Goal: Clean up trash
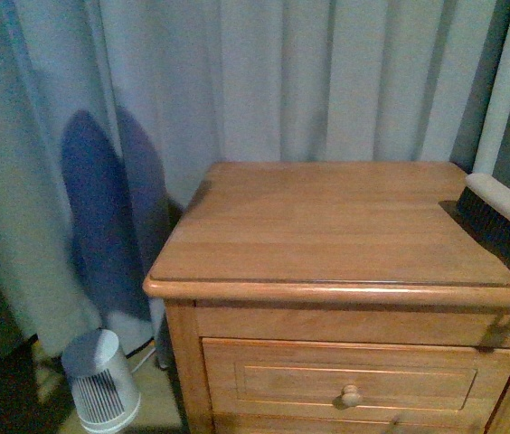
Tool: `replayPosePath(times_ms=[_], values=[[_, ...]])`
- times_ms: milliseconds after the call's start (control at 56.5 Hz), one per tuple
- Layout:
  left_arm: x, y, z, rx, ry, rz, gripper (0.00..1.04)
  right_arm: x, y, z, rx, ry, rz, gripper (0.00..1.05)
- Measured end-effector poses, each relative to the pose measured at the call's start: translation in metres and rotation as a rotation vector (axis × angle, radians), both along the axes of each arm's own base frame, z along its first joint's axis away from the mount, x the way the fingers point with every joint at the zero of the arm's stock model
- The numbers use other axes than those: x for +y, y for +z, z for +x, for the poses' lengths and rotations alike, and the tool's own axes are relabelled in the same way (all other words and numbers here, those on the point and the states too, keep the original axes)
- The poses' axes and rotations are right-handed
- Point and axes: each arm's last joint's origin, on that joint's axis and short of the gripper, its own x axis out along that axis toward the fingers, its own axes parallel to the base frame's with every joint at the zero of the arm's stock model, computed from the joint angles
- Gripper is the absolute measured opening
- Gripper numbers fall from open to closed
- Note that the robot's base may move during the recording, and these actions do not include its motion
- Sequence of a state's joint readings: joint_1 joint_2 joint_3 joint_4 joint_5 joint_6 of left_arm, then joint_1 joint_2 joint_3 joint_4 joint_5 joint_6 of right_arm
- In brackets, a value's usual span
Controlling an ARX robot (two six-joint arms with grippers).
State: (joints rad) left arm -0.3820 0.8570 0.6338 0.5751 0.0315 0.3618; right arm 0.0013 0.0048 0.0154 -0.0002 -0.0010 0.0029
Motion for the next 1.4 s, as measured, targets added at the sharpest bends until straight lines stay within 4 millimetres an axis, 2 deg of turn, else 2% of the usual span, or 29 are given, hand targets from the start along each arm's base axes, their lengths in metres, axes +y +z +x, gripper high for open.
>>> replayPosePath(times_ms=[195,354,496,726,815,886,939,1045,1169,1275,1399], values=[[0.023,-0.007,-0.033,-0.017,-0.011,-0.041,0.29,0.000,0.000,0.000,0.000,0.000,0.000,0.97],[0.042,-0.011,-0.049,-0.028,0.005,-0.068,0.29,0.000,0.000,0.000,0.000,0.000,0.000,0.97],[0.055,-0.018,-0.051,-0.007,0.050,-0.085,0.29,0.000,0.000,0.000,0.000,0.000,0.000,0.97],[0.057,-0.021,-0.051,0.007,0.055,-0.103,0.29,0.000,0.000,0.000,0.005,-0.010,-0.002,0.97],[0.057,-0.021,-0.051,0.008,0.055,-0.105,0.29,0.001,-0.002,0.002,0.163,-0.136,-0.013,0.97],[0.057,-0.021,-0.051,0.008,0.057,-0.107,0.29,0.004,0.003,0.008,0.230,-0.153,-0.020,0.97],[0.057,-0.021,-0.051,0.008,0.053,-0.105,0.29,0.008,0.013,0.016,0.256,-0.141,-0.015,0.97],[0.057,-0.021,-0.051,0.008,0.053,-0.105,0.29,0.018,0.053,0.037,0.265,-0.095,-0.003,0.97],[0.057,-0.021,-0.051,0.008,0.052,-0.106,0.29,0.035,0.113,0.085,0.333,-0.036,0.027,0.97],[0.057,-0.021,-0.051,0.008,0.052,-0.107,0.29,0.045,0.139,0.124,0.405,-0.034,0.044,0.97],[0.057,-0.021,-0.051,0.009,0.052,-0.108,0.29,0.052,0.135,0.173,0.545,-0.071,0.043,0.97]])
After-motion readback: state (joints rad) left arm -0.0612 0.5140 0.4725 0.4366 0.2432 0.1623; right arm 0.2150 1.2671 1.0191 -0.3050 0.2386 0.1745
